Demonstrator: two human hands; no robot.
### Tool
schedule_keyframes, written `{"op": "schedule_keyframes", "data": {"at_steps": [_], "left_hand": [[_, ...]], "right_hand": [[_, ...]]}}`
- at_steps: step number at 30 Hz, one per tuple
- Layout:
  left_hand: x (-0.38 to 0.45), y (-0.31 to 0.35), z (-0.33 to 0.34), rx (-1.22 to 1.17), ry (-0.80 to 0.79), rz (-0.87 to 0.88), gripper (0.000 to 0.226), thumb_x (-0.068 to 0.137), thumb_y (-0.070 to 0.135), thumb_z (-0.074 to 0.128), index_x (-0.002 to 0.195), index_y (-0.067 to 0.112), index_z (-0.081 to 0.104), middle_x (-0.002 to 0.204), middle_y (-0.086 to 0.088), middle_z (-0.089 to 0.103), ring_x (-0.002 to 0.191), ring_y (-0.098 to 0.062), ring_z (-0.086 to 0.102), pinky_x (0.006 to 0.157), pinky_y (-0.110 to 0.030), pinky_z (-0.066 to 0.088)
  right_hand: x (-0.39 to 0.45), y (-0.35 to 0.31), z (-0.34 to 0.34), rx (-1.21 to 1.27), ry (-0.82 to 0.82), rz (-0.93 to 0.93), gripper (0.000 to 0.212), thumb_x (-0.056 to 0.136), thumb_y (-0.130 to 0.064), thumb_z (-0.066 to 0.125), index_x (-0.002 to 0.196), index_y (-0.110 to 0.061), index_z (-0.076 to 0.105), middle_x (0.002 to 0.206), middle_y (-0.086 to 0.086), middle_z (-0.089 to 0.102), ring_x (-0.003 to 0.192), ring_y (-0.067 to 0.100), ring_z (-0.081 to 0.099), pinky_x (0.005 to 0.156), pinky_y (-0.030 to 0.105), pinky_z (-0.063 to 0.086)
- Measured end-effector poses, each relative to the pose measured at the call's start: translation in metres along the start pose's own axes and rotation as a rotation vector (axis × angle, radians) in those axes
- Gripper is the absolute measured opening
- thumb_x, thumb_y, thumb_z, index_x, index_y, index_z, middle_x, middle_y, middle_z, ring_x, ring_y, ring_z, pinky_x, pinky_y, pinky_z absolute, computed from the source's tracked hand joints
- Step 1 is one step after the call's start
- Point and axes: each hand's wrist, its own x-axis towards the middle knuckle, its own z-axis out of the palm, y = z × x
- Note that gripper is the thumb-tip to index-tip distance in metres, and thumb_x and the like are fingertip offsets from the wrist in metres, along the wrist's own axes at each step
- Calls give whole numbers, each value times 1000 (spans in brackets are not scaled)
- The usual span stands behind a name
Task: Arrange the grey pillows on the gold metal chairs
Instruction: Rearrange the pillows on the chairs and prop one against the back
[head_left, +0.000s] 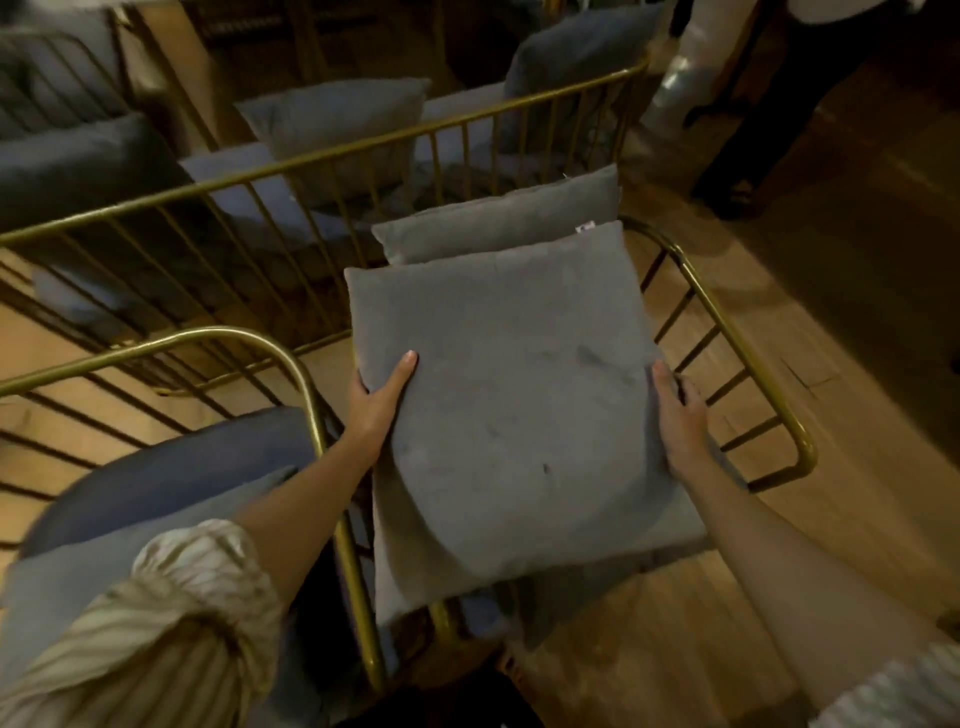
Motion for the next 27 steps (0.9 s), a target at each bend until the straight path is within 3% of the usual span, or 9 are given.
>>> {"op": "schedule_keyframes", "data": {"at_steps": [3, 5, 8, 10, 12, 16, 21, 25, 27], "left_hand": [[-3, 30, -45, -9, 22, 37, 97, 65, 65, 78, 143, 25, 38, 135, -2, 57, 118, -25, 60, 101, -46, 52], [-10, 40, -85, -13, 64, 26, 105, 60, 69, 78, 145, 26, 35, 135, -3, 56, 120, -27, 59, 103, -49, 50], [-25, 43, -146, -30, 139, 4, 108, 59, 73, 77, 146, 28, 33, 135, -3, 56, 120, -28, 58, 104, -51, 49], [-36, 41, -190, -54, 215, -2, 110, 54, 77, 76, 145, 31, 35, 134, -3, 57, 118, -28, 59, 103, -52, 49], [-43, 40, -231, -84, 281, 16, 108, 55, 76, 77, 143, 29, 38, 134, -3, 60, 115, -27, 61, 100, -48, 51], [-51, 39, -310, -74, 387, 21, 95, 71, 68, 72, 144, 20, 36, 125, -2, 56, 104, -23, 57, 85, -37, 47], [-40, 36, -417, -41, 425, 15, 107, 62, 74, 73, 144, 17, 34, 138, -6, 54, 108, -23, 56, 91, -40, 48], [-10, 48, -487, -41, 425, 23, 99, 70, 70, 70, 148, 22, 32, 142, -5, 51, 124, -28, 54, 99, -45, 45], [11, 57, -515, -52, 387, 48, 96, 71, 69, 70, 147, 23, 35, 141, -3, 52, 124, -27, 55, 98, -42, 46]], "right_hand": [[-6, -14, 30, 11, -92, -33, 121, 48, -99, 47, 141, -22, 49, 144, 5, 53, 132, 26, 49, 111, 47, 39], [-29, -34, 57, -16, -177, -60, 105, 62, -91, 49, 139, -19, 51, 137, 3, 57, 125, 24, 52, 106, 41, 42], [-55, -49, 102, -16, -300, -122, 57, 89, -60, 52, 118, -11, 59, 107, 2, 58, 94, 13, 54, 72, 14, 44], [-73, -53, 139, -60, -347, -185, 57, 86, -60, 55, 104, -7, 60, 97, 6, 60, 85, 15, 54, 63, 15, 44], [-94, -56, 174, -99, -384, -229, 52, 88, -58, 55, 100, -8, 59, 97, 8, 61, 91, 21, 55, 72, 30, 42], [-139, -56, 248, -142, -481, -236, 52, 90, -59, 53, 105, -10, 57, 107, 8, 60, 98, 22, 54, 80, 33, 38], [-193, -56, 342, -169, -530, -195, 58, 85, -67, 52, 107, -14, 52, 114, 8, 59, 104, 28, 57, 91, 41, 45], [-237, -63, 415, -106, -426, -227, 59, 79, -65, 62, 105, -14, 49, 108, 6, 59, 101, 27, 59, 83, 34, 45], [-251, -69, 446, -63, -403, -256, 60, 80, -59, 67, 114, -13, 49, 111, 4, 58, 106, 27, 60, 81, 31, 43]]}}
